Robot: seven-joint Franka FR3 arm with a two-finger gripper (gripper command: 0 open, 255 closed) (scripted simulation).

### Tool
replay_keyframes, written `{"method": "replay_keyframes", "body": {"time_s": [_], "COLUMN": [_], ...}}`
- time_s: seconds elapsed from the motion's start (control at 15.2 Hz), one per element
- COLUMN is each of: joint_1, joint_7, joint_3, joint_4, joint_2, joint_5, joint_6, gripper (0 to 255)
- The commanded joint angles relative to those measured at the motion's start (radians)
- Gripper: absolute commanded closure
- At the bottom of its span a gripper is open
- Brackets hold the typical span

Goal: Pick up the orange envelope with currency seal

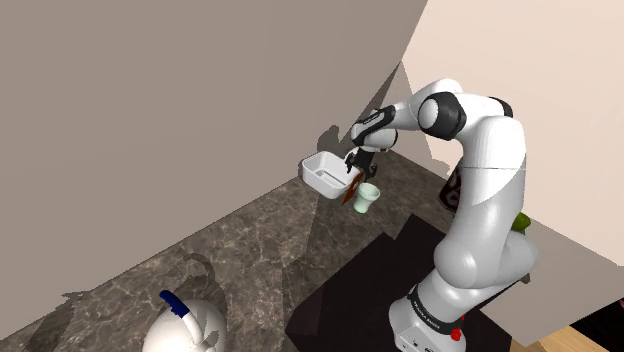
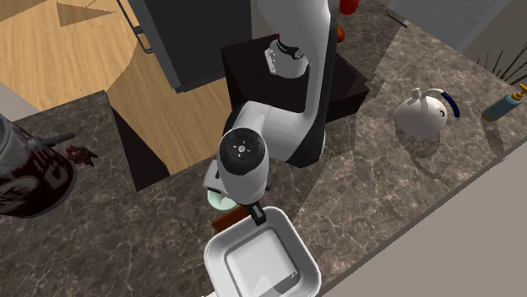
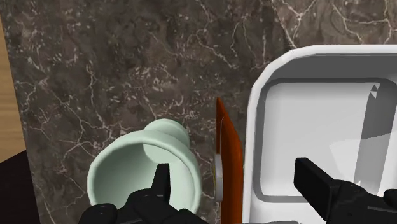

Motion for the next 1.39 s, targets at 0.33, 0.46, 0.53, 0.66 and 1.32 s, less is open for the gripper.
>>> {"method": "replay_keyframes", "body": {"time_s": [0.33, 0.46, 0.53, 0.66, 1.32], "joint_1": [-0.006, -0.005, -0.005, -0.005, 0.001], "joint_7": [-0.002, -0.001, -0.001, -0.001, 0.002], "joint_3": [0.008, 0.008, 0.008, 0.008, -0.002], "joint_4": [0.01, 0.009, 0.009, 0.01, 0.002], "joint_2": [0.05, 0.05, 0.05, 0.051, -0.011], "joint_5": [0.01, 0.01, 0.01, 0.01, -0.002], "joint_6": [0.04, 0.041, 0.041, 0.041, -0.013], "gripper": [255, 255, 255, 255, 255]}}
